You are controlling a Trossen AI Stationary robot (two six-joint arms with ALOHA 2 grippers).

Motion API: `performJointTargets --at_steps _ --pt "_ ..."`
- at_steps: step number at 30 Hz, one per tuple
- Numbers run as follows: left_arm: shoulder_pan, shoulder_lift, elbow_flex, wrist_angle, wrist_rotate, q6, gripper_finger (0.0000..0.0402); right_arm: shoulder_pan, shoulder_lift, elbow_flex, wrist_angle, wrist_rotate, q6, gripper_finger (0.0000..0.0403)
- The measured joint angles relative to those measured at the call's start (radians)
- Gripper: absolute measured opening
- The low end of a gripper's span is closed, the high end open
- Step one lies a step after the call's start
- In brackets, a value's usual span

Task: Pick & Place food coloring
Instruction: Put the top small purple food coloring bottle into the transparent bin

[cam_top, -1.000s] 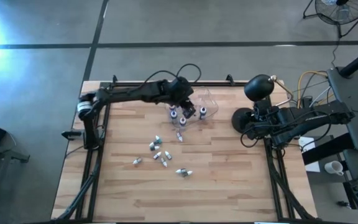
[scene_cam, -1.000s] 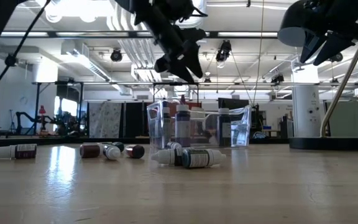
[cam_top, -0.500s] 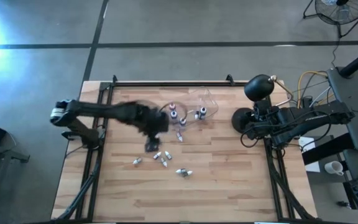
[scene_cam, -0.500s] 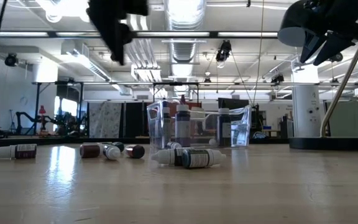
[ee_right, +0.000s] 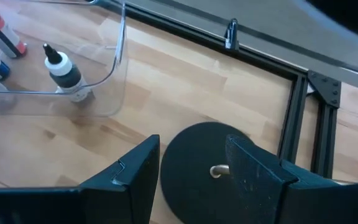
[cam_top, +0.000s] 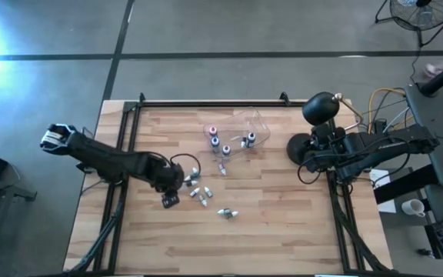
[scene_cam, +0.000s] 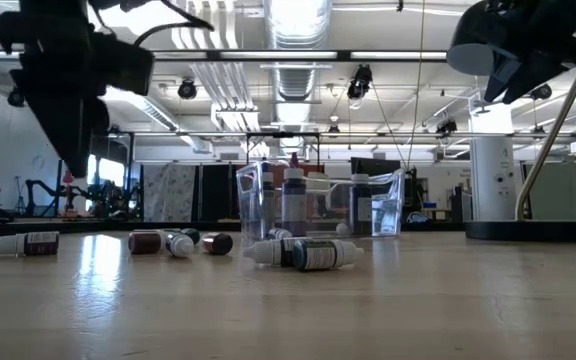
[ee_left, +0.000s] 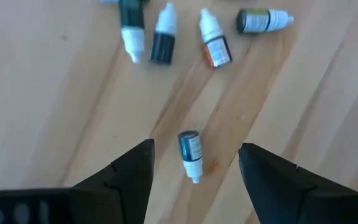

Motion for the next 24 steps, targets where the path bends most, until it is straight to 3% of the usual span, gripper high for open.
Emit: performJointTargets --at_steps 11,17,24 --pt "-0.006 0.027 -0.127 0.110 0.022 -0.032 0.0208 0.000 0.000 0.000 0.039 0.001 0.178 0.0176" --pt "-0.006 0.027 -0.153 0.111 0.032 -0.107 0.0208 0.002 0.003 0.000 0.207 0.030 0.294 0.0176" --pt "-0.006 0.027 -0.144 0.113 0.032 -0.105 0.0208 0.002 0.006 0.000 0.306 0.048 0.126 0.0176"
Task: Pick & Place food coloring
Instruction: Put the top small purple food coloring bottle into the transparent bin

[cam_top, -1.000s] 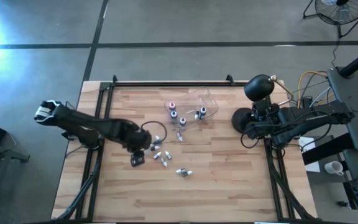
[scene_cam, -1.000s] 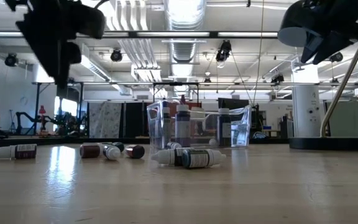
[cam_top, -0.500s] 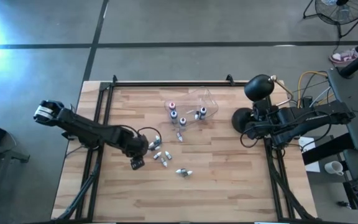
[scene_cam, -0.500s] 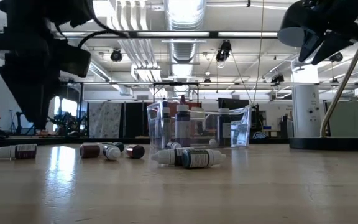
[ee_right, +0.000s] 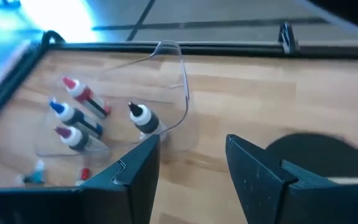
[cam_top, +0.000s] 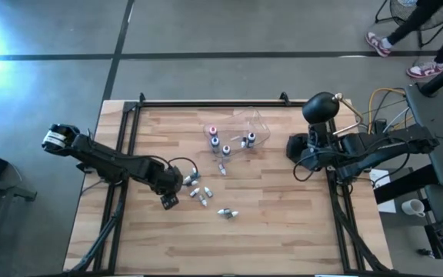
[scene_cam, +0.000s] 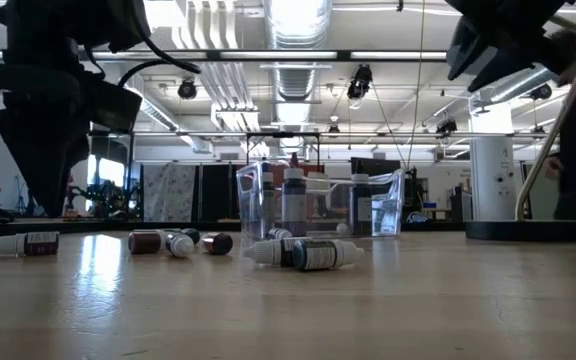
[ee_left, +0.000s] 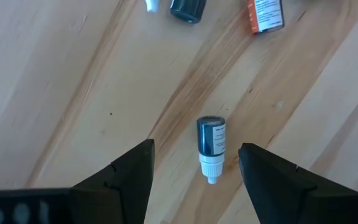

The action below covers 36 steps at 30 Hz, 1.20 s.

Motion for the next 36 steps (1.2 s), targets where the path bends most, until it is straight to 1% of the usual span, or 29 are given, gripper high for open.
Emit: performJointTargets --at_steps 1,3,7,12,16,19,23,26,30,33,36 --pt "0.000 0.000 0.000 0.001 0.000 0.007 0.0208 0.000 0.000 0.000 0.001 0.000 -0.030 0.0176" --pt "0.000 0.000 0.000 0.002 -0.004 0.024 0.0208 0.000 -0.001 0.000 0.021 0.000 -0.038 0.0176" --pt "0.000 0.000 0.000 0.002 -0.005 0.034 0.0208 0.000 -0.002 0.000 0.114 -0.005 0.051 0.0176" --pt "0.000 0.000 0.000 0.002 -0.006 0.035 0.0208 0.000 -0.001 0.000 0.185 0.010 0.007 0.0176" --pt "0.000 0.000 0.000 0.002 -0.006 0.035 0.0208 0.000 -0.001 0.000 0.226 0.019 0.072 0.0176" --pt "0.000 -0.001 0.000 0.002 0.005 0.028 0.0208 0.000 0.007 0.000 0.270 -0.043 -0.048 0.0176" --pt "-0.012 -0.001 0.000 0.001 0.022 -0.057 0.0208 0.013 0.043 0.000 0.305 -0.144 -0.140 0.0176" --pt "-0.041 -0.001 -0.006 0.004 0.022 -0.092 0.0208 0.055 0.102 -0.001 0.318 -0.179 -0.215 0.0176" --pt "-0.082 0.001 -0.014 0.003 0.019 -0.144 0.0208 0.124 0.183 0.000 0.317 -0.271 -0.334 0.0176" --pt "-0.102 0.001 -0.014 0.003 -0.011 -0.176 0.0208 0.164 0.224 0.004 0.320 -0.295 -0.355 0.0176" --pt "-0.109 0.001 -0.014 0.008 -0.050 -0.188 0.0208 0.177 0.247 0.014 0.322 -0.325 -0.332 0.0176"
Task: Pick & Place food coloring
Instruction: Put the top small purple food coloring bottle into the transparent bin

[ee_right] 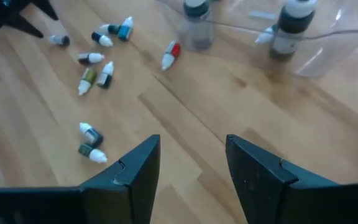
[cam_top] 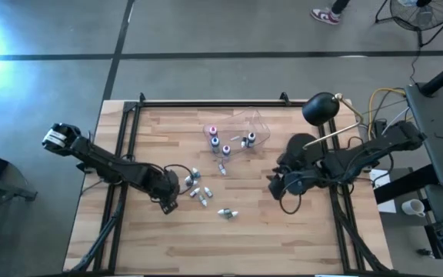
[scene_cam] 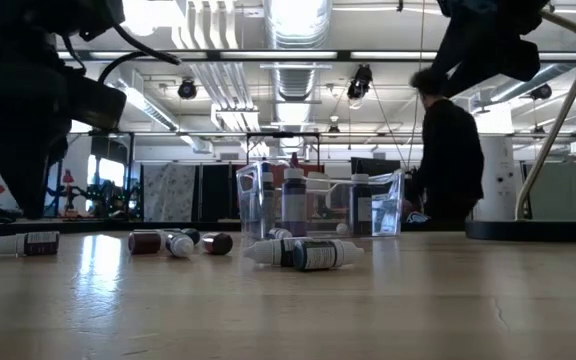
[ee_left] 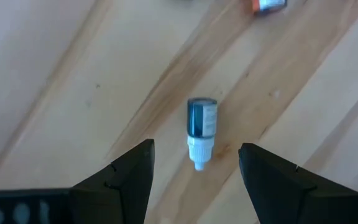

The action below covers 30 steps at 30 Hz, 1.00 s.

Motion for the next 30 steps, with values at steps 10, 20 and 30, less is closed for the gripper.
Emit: performJointTargets --at_steps 10,20,30 --pt "-0.001 0.009 -0.062 0.099 -0.021 -0.001 0.0208 0.038 0.111 0.008 0.031 -0.121 -0.037 0.0176" --pt "-0.001 0.109 -0.080 0.123 -0.025 -0.025 0.0208 0.084 0.227 0.008 0.037 -0.110 -0.037 0.0176" --pt "0.000 0.183 -0.081 0.115 -0.025 0.005 0.0168 0.084 0.249 0.008 0.050 -0.053 0.097 0.0176"
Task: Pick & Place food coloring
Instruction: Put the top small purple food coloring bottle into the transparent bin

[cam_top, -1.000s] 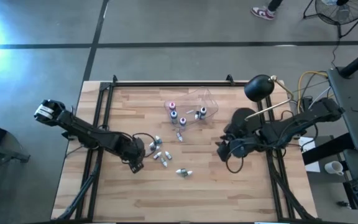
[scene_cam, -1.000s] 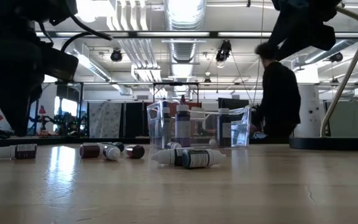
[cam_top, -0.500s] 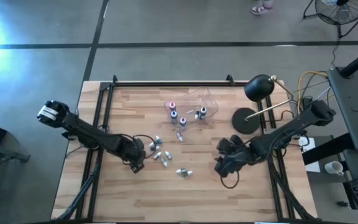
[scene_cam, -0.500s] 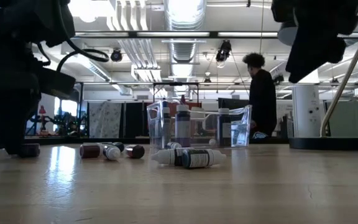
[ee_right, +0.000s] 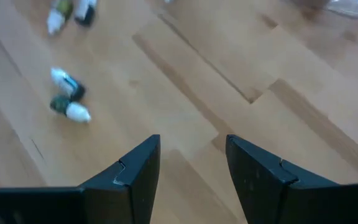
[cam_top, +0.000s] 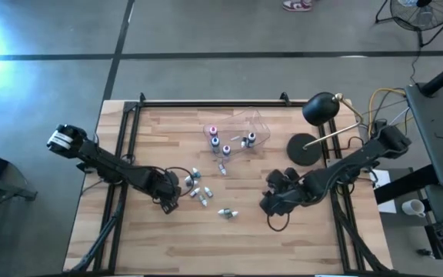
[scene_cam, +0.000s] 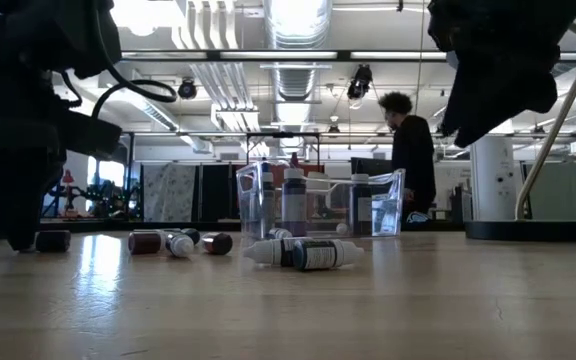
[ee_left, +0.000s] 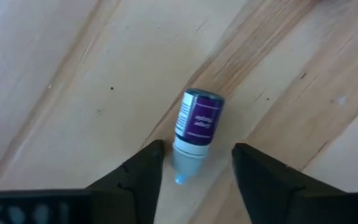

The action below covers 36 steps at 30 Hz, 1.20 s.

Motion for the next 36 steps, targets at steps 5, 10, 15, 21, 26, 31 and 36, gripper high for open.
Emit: performJointTargets --at_steps 5,10,15,21,26,31,36 --pt "0.005 0.006 -0.001 -0.009 -0.015 0.006 0.0098 -0.004 -0.026 0.000 -0.004 0.091 0.090 0.0176" --pt "0.033 0.005 -0.002 0.005 -0.029 0.008 0.0037 -0.019 -0.043 0.000 -0.005 0.126 0.118 0.0176" --pt "0.076 -0.004 -0.003 0.060 0.004 0.050 0.0026 -0.044 -0.068 0.009 0.022 0.163 0.149 0.0176" --pt "0.122 -0.096 0.037 0.041 0.039 0.067 0.0026 -0.080 -0.161 0.072 0.070 0.260 0.039 0.0176" --pt "0.153 -0.231 0.138 -0.016 0.019 0.102 0.0025 -0.095 -0.210 0.109 0.070 0.273 -0.156 0.0176" --pt "0.222 -0.291 0.281 0.018 -0.086 0.165 0.0025 -0.103 -0.224 0.111 0.064 0.283 -0.230 0.0176" --pt "0.362 -0.244 0.391 0.202 -0.118 0.336 0.0026 -0.118 -0.223 0.110 0.041 0.283 -0.231 0.0176"
